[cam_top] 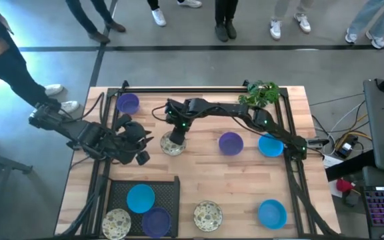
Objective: Pick & Place Mini bowls
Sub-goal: Stack the top yellow patterned bowl on the yellow patterned bowl on the shelf
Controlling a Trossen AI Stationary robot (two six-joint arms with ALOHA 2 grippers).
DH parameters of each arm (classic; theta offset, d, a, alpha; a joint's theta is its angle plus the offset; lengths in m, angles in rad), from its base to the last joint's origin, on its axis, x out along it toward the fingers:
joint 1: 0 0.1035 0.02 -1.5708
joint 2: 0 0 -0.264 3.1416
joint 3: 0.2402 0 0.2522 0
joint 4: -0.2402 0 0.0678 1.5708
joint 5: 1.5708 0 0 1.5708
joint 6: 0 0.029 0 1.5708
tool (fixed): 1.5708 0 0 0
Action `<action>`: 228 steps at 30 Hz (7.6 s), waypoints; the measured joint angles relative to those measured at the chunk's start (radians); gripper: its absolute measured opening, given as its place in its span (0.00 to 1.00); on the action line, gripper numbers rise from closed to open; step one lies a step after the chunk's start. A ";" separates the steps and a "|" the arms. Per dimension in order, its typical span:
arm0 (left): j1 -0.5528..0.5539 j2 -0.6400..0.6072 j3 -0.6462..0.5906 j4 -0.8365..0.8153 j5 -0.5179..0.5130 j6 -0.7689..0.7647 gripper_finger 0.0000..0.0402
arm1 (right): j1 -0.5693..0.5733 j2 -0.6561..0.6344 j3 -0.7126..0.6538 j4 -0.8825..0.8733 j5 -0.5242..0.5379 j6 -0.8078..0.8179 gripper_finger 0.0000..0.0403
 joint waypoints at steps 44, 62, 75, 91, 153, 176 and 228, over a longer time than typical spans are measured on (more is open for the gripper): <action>0.000 -0.001 0.000 -0.003 -0.002 0.009 0.23 | 0.009 -0.031 -0.053 0.002 -0.002 -0.003 0.36; 0.001 -0.001 -0.004 -0.045 -0.001 -0.124 0.23 | -0.002 -0.314 -0.053 -0.094 -0.001 -0.087 0.33; 0.194 0.048 -0.126 -0.046 0.245 -0.470 0.23 | 0.000 -0.601 -0.128 -0.102 0.000 -0.229 0.35; 0.376 0.144 -0.288 0.240 0.406 -0.565 0.23 | 0.003 -0.786 -0.275 -0.098 -0.002 -0.238 0.29; 0.438 0.324 -0.407 0.531 0.496 -0.582 0.01 | 0.011 -0.804 -0.286 -0.060 -0.001 -0.228 0.18; 0.430 -0.161 -0.406 0.174 0.924 -0.130 0.01 | 0.011 -0.804 -0.286 -0.055 -0.001 -0.264 0.18; -0.496 0.159 -0.393 0.410 0.929 -0.232 0.01 | 0.011 -0.804 -0.287 0.036 -0.003 -0.274 0.15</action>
